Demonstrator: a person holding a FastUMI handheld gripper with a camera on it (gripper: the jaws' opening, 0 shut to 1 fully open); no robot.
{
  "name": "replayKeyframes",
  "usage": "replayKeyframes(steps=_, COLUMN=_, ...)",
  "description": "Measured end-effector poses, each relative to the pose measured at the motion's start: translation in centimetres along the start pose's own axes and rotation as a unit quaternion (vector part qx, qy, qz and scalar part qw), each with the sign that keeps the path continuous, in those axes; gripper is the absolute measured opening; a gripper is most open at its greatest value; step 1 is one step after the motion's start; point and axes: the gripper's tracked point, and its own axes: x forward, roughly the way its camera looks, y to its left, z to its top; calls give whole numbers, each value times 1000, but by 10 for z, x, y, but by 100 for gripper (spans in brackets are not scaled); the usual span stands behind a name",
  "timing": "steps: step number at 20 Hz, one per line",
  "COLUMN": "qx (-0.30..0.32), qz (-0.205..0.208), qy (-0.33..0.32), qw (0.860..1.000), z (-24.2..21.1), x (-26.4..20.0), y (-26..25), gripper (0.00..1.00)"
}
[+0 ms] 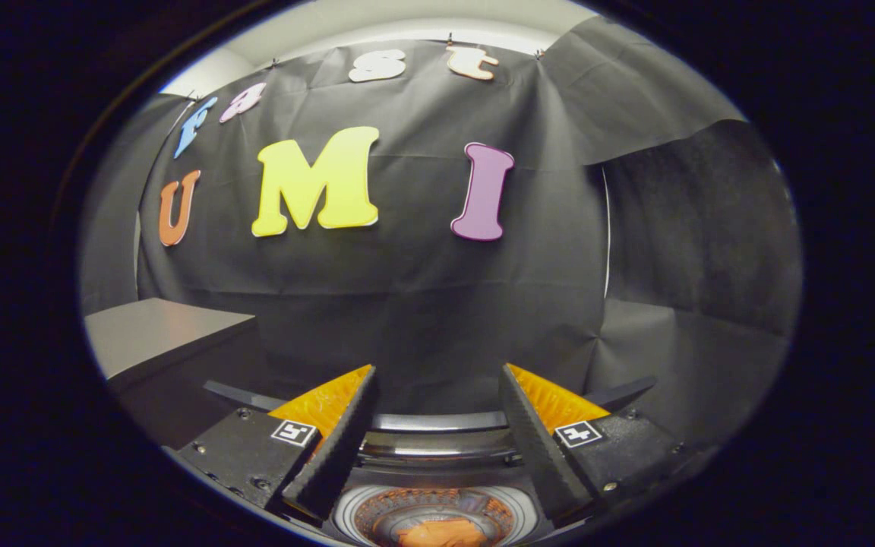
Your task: Put the clothes into the washing machine and then close the washing machine lid.
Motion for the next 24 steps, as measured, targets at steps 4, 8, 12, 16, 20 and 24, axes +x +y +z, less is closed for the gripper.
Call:
replayKeyframes(steps=4, qx=-4, qz=1, qy=14, qw=1000, z=-1, x=-1, y=0, gripper=99)
replayKeyframes(steps=8, qx=-11, qz=12, qy=38, qw=999, z=-1, x=-3, y=1, gripper=98)
replayKeyframes(steps=12, qx=-3, qz=18, qy=82, qw=996, z=-8, x=-3, y=0, gripper=98)
replayKeyframes(steps=16, qx=2, qz=18, qy=95, qw=995, z=-2, x=-4, y=1, gripper=98)
replayKeyframes(steps=20, qx=-5, qz=24, qy=101, qw=995, z=-4, x=-5, y=2, gripper=98)
replayKeyframes(steps=24, qx=5, qz=33, qy=113, qw=993, z=-3, x=-8, y=3, gripper=98)
